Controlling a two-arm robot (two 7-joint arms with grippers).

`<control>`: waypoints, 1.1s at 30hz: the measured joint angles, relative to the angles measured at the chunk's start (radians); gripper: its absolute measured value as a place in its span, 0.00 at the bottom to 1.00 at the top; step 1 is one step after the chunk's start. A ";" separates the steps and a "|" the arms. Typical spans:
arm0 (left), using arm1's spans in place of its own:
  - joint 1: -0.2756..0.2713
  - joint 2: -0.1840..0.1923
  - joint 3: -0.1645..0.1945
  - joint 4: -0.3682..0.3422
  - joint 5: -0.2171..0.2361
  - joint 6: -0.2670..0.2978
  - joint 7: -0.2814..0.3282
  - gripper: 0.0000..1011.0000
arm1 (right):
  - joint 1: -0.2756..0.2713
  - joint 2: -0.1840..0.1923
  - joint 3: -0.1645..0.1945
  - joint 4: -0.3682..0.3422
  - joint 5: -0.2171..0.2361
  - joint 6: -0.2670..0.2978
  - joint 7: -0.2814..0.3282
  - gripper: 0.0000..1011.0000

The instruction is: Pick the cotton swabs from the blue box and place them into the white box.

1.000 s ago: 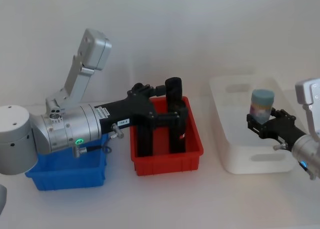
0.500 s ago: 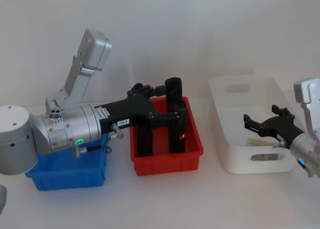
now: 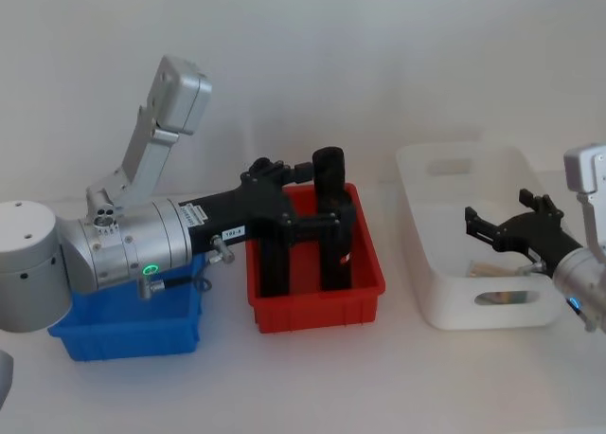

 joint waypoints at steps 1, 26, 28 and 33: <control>0.002 0.000 0.001 0.000 0.001 -0.002 0.004 0.99 | -0.002 0.000 0.000 -0.002 0.000 0.000 -0.001 0.99; 0.112 -0.002 0.046 -0.033 0.085 -0.143 0.295 0.99 | -0.214 0.025 -0.011 -0.290 0.030 -0.006 -0.073 0.99; 0.119 -0.002 0.049 -0.035 0.091 -0.152 0.313 0.99 | -0.237 0.028 -0.012 -0.321 0.033 -0.007 -0.081 0.99; 0.146 -0.002 0.060 -0.043 0.112 -0.186 0.384 0.99 | -0.280 0.033 -0.014 -0.380 0.040 -0.008 -0.096 0.99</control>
